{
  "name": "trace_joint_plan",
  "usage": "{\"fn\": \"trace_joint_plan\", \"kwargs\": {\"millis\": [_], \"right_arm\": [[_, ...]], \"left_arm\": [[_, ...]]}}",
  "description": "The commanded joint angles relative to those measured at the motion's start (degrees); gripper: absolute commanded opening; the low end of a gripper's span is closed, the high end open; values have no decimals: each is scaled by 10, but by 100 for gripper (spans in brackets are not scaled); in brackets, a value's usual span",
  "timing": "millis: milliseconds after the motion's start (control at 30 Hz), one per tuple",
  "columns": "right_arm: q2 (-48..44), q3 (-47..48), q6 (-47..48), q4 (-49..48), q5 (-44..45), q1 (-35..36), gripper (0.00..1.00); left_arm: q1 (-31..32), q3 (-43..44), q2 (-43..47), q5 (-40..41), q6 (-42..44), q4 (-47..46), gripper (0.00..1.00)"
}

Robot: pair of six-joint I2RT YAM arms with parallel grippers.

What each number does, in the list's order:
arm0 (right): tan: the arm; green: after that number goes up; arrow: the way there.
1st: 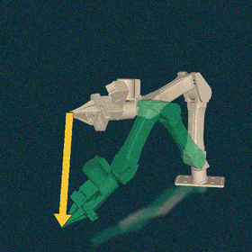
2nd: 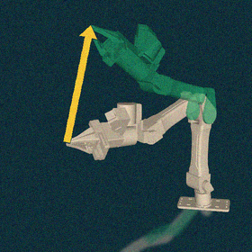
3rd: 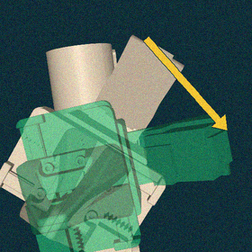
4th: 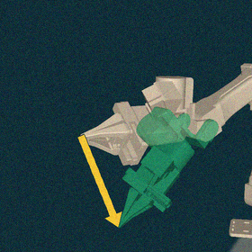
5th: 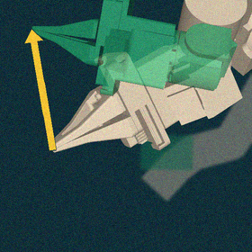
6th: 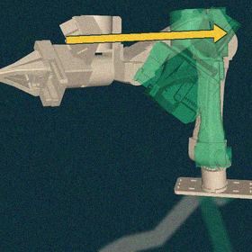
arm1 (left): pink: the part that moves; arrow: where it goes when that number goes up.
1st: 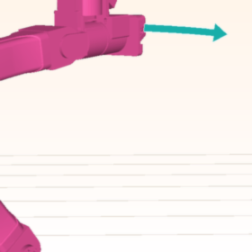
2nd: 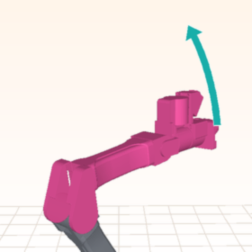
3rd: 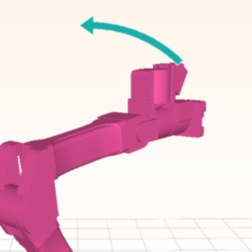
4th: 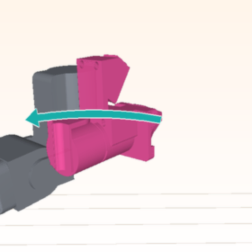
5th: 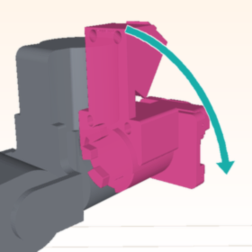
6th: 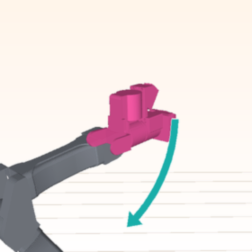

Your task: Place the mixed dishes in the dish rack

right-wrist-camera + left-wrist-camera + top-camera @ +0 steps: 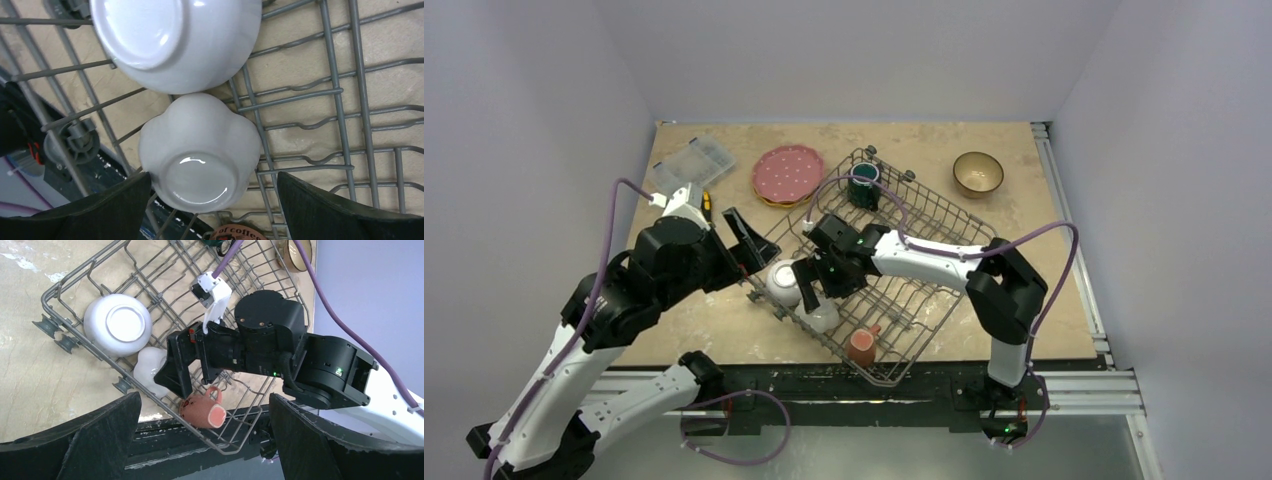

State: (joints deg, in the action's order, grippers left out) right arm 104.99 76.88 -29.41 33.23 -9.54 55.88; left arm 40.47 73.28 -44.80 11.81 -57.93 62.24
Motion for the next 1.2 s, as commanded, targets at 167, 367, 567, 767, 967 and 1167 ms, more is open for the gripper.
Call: {"fn": "trace_joint_plan", "kwargs": {"millis": [167, 367, 567, 767, 967, 1167], "right_arm": [[39, 34, -117, 5, -4, 1, 98], [40, 17, -149, -16, -19, 1, 98], [57, 22, -157, -25, -47, 1, 98], [57, 30, -157, -3, -14, 3, 90], [28, 71, -137, 45, 60, 12, 74], [-1, 104, -125, 85, 125, 25, 52]], "left_arm": [[-2, 28, -16, -8, 11, -10, 99], [-3, 28, -16, -8, 12, -8, 99], [-3, 21, -11, -7, 8, -8, 99], [-3, 19, -5, -6, 8, -5, 99], [-3, 12, 1, -6, 6, -5, 99], [-3, 7, 1, -12, 6, -9, 99]]}}
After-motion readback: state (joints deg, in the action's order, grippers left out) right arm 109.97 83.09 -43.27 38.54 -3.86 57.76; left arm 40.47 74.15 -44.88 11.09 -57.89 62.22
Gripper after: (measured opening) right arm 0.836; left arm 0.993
